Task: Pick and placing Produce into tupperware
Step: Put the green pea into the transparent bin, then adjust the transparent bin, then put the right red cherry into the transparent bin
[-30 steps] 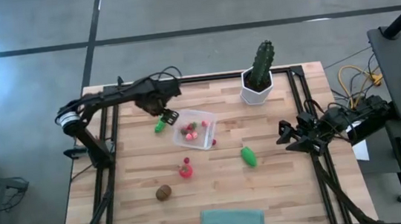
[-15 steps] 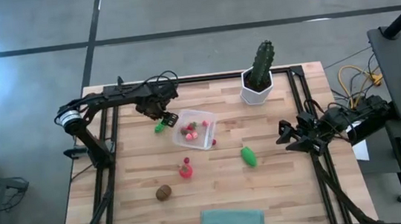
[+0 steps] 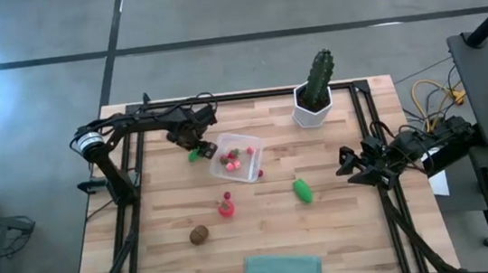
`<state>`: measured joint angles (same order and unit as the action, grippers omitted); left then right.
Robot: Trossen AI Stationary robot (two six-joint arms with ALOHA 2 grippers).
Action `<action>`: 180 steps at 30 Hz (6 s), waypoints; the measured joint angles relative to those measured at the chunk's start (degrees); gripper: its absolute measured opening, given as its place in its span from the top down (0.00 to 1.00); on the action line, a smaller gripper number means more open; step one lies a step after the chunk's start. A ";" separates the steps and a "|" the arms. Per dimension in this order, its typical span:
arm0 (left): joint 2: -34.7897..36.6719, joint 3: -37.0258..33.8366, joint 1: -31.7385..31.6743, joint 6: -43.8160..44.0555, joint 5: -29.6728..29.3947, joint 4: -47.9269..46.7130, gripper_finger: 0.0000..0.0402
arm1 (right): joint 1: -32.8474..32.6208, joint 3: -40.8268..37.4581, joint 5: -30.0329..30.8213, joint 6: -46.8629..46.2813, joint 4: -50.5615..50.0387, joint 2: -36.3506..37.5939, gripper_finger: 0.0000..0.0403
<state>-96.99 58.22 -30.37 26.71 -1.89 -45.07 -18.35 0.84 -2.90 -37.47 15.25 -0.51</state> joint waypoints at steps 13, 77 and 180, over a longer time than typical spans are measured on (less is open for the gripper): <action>0.00 -0.08 0.00 -0.02 0.20 0.56 0.64 | 0.00 0.00 0.00 -0.02 0.00 0.00 0.50; 4.04 22.16 24.15 -47.92 7.64 5.71 0.45 | 0.00 0.04 -3.58 -3.04 -2.94 -0.04 0.50; 22.67 25.05 25.97 -22.84 -11.92 -12.31 0.57 | 0.02 24.50 17.66 -3.89 -15.88 -42.52 0.50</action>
<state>-74.32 83.28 -4.40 3.87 -13.81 -57.38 -18.33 25.34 14.77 -41.37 -0.63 -43.04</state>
